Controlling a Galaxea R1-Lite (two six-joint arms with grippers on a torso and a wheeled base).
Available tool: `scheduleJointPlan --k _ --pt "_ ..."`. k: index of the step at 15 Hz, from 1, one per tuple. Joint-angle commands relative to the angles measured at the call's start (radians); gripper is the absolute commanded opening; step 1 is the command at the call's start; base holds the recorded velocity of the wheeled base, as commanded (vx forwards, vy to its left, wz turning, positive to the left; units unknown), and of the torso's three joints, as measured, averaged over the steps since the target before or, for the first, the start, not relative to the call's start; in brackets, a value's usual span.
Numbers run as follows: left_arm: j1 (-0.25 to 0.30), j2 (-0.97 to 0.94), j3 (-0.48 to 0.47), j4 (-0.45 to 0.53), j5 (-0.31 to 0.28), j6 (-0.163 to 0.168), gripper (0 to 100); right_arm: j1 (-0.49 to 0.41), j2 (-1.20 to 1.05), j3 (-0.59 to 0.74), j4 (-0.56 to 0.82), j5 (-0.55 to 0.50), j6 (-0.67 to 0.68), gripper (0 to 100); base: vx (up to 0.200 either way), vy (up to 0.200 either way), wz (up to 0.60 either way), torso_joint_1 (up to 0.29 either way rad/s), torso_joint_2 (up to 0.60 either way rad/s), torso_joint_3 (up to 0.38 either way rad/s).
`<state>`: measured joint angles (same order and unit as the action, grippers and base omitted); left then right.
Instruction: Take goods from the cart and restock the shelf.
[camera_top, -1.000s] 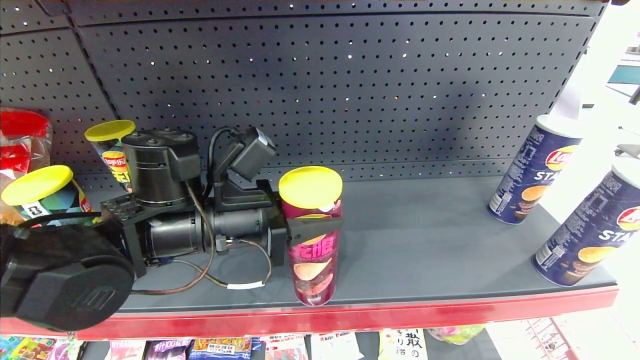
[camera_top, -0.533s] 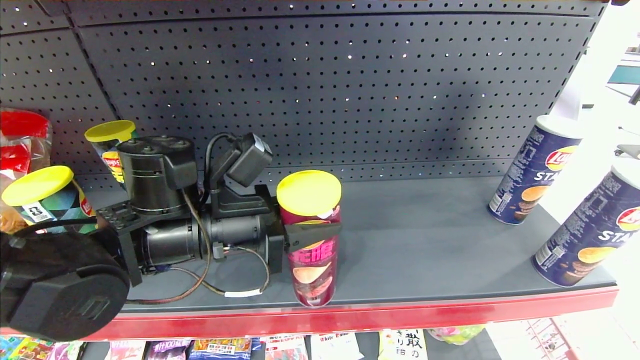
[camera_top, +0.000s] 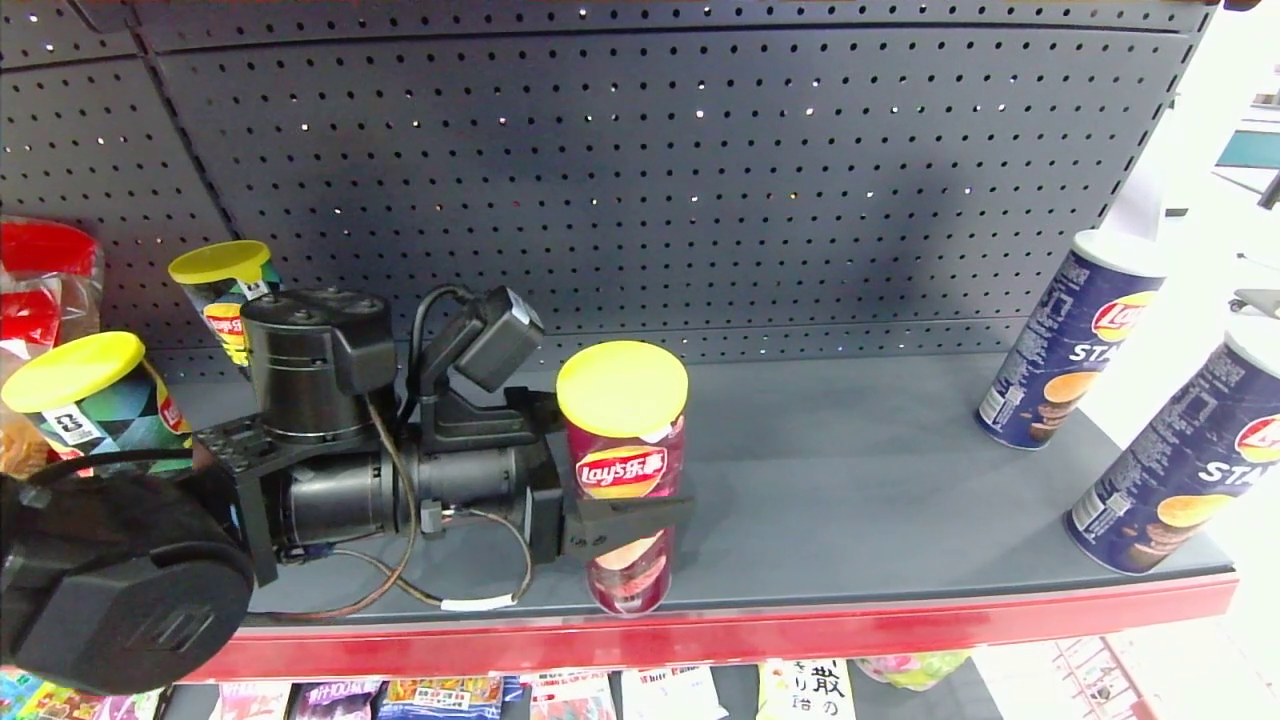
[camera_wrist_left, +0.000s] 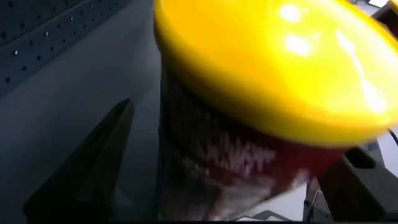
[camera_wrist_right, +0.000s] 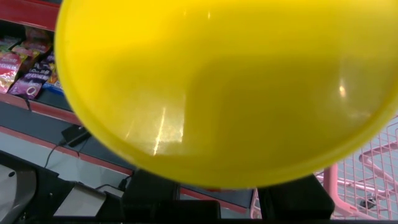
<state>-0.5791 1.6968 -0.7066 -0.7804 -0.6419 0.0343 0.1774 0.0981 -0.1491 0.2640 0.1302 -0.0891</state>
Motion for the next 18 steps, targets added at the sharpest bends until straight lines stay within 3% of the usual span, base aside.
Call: scheduleJointPlan --k 1,8,10,11,13,14,15,16,18 --pt "0.012 -0.042 0.045 -0.002 0.007 -0.002 100 0.000 0.002 0.000 0.000 0.000 0.000 0 0.000 0.000 0.00 0.000 0.00 0.000" --pt "0.159 -0.315 0.283 0.000 0.007 -0.007 100 0.000 0.002 0.000 0.000 0.002 -0.003 0 0.000 0.000 0.00 0.000 0.00 0.000" --pt "0.174 -0.393 0.318 0.000 0.019 -0.002 100 0.000 0.002 -0.001 0.000 0.002 -0.001 0 0.000 0.000 0.00 0.000 0.00 0.000" --pt "0.173 -0.425 0.322 0.001 0.070 0.004 100 0.000 0.002 0.000 0.000 0.003 -0.003 0 0.000 0.000 0.00 0.000 0.00 0.000" --pt "0.173 -0.491 0.332 0.003 0.255 0.004 100 0.000 0.000 0.002 -0.002 0.009 -0.007 0 0.000 0.000 0.00 0.000 0.00 0.000" --pt "0.173 -0.513 0.334 0.006 0.320 0.006 100 0.002 0.002 -0.009 -0.003 0.011 -0.007 0 0.000 0.000 0.00 0.000 0.00 0.000" --pt "0.163 -0.556 0.332 0.020 0.442 0.006 100 0.002 0.051 -0.072 -0.006 0.012 -0.006 0 0.000 0.000 0.00 0.000 0.00 0.000" --pt "0.151 -0.580 0.332 0.038 0.496 0.006 100 0.002 0.134 -0.148 -0.006 0.012 -0.004 0 0.000 0.000 0.00 0.000 0.00 0.000" --pt "0.099 -0.657 0.345 0.119 0.524 0.007 100 0.020 0.328 -0.305 -0.006 0.060 -0.007 0 0.000 0.000 0.00 0.000 0.00 0.000"
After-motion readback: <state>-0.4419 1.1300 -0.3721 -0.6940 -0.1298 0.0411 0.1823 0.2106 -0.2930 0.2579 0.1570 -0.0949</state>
